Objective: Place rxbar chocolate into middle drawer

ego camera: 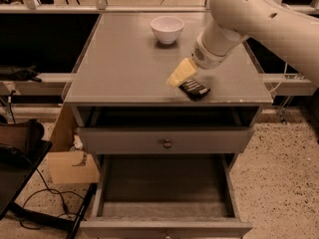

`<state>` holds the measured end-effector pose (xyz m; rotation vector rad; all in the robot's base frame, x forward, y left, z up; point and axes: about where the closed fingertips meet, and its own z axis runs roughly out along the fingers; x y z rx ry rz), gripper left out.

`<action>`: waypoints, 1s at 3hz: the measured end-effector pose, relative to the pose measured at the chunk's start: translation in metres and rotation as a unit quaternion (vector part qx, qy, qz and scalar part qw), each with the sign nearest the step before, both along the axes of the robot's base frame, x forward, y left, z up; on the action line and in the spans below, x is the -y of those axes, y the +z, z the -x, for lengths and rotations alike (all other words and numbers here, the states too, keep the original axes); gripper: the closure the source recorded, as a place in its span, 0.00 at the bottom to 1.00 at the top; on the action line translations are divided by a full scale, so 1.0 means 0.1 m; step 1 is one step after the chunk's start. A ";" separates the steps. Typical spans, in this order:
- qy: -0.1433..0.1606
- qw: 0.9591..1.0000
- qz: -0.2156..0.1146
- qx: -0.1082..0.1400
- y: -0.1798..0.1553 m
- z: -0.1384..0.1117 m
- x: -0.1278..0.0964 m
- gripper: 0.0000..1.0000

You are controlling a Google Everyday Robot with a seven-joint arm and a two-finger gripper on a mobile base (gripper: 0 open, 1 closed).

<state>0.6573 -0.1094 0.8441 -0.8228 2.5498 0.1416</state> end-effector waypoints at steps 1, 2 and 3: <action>0.011 1.000 -0.001 0.004 -0.02 0.00 -0.04 0.00; 0.021 1.000 0.009 0.009 -0.06 0.04 -0.08 0.00; 0.030 0.999 0.017 0.006 -0.14 0.03 -0.12 0.00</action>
Offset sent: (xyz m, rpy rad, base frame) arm -0.0077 0.0094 -0.0091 -0.0422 -0.0355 0.0625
